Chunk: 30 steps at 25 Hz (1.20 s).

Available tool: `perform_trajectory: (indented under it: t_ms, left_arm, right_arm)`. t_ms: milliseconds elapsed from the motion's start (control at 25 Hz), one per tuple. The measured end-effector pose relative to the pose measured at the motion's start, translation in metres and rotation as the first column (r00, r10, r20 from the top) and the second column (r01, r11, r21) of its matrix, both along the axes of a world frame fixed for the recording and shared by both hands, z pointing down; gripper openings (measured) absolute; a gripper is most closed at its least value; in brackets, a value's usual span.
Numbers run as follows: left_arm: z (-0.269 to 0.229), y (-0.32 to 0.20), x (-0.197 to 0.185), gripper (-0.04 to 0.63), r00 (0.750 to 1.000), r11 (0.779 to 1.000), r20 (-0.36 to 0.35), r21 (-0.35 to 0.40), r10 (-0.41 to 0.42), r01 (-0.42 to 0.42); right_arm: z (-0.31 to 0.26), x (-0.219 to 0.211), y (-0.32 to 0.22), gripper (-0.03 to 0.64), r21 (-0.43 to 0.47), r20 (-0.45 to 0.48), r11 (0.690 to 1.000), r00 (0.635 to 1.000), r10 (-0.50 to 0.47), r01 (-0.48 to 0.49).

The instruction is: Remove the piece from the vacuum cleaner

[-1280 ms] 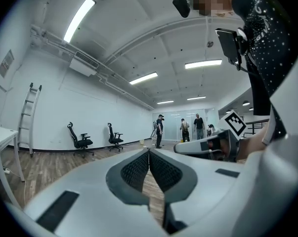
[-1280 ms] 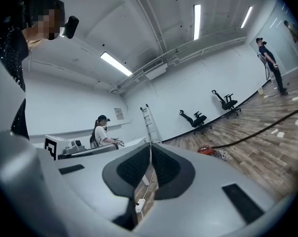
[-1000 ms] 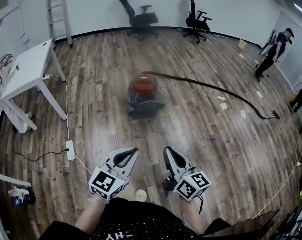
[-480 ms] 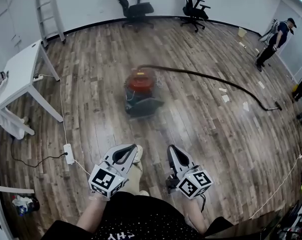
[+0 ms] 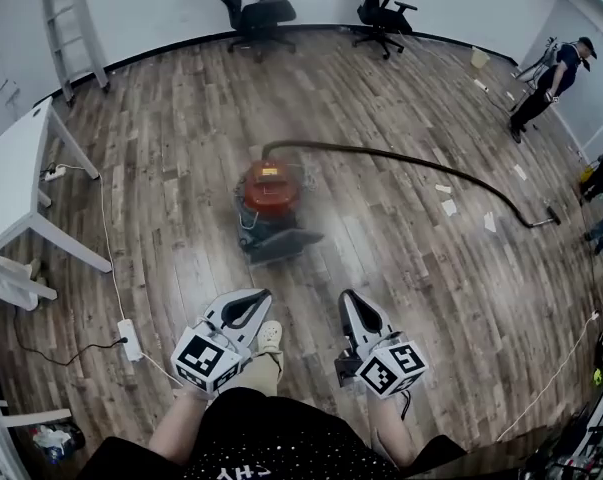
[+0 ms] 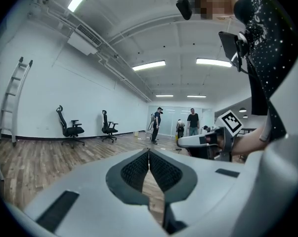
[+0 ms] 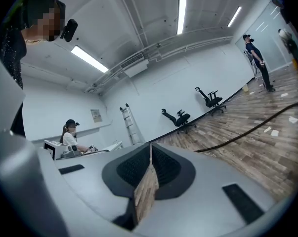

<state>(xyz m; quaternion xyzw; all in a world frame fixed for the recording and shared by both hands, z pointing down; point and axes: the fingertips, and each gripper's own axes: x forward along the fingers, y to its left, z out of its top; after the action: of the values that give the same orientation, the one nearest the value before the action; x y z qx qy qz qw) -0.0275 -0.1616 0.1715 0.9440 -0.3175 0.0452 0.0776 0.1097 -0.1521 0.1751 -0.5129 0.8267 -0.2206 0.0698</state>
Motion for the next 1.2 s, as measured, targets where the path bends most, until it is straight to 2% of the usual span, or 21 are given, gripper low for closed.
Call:
perform_trajectory:
  t_ms: [280, 480, 680, 960, 1040, 1200]
  left_arm:
    - [0.007, -0.113, -0.008, 0.012, 0.999, 0.998, -0.022, 0.041, 0.043, -0.042]
    - [0.033, -0.17, -0.01, 0.012, 0.998, 0.997, -0.029, 0.048, 0.06, -0.058]
    - [0.071, -0.202, -0.005, 0.012, 0.998, 0.998, -0.018, 0.022, 0.063, -0.063]
    - [0.165, -0.228, 0.006, 0.012, 0.999, 0.999, 0.004, 0.007, 0.053, -0.053]
    - [0.196, -0.232, 0.011, 0.012, 0.998, 0.998, 0.011, 0.019, 0.056, -0.056]
    - [0.26, -0.246, 0.005, 0.013, 1.0, 1.0, -0.024, 0.013, -0.018, 0.019]
  right_arm:
    - [0.018, 0.005, -0.108, 0.012, -0.073, -0.001, 0.997, 1.0, 0.022, -0.022]
    - [0.032, 0.017, -0.165, 0.012, -0.053, 0.021, 0.998, 0.999, 0.032, -0.031]
    - [0.061, 0.039, -0.21, 0.012, -0.027, -0.012, 0.998, 0.999, 0.048, -0.049]
    - [0.151, 0.061, -0.255, 0.012, 0.045, -0.117, 0.997, 0.991, 0.063, -0.059]
    - [0.188, 0.067, -0.263, 0.012, 0.036, -0.11, 0.998, 0.992, 0.061, -0.057]
    - [0.267, 0.074, -0.274, 0.012, 0.018, -0.095, 0.999, 0.995, 0.044, -0.043]
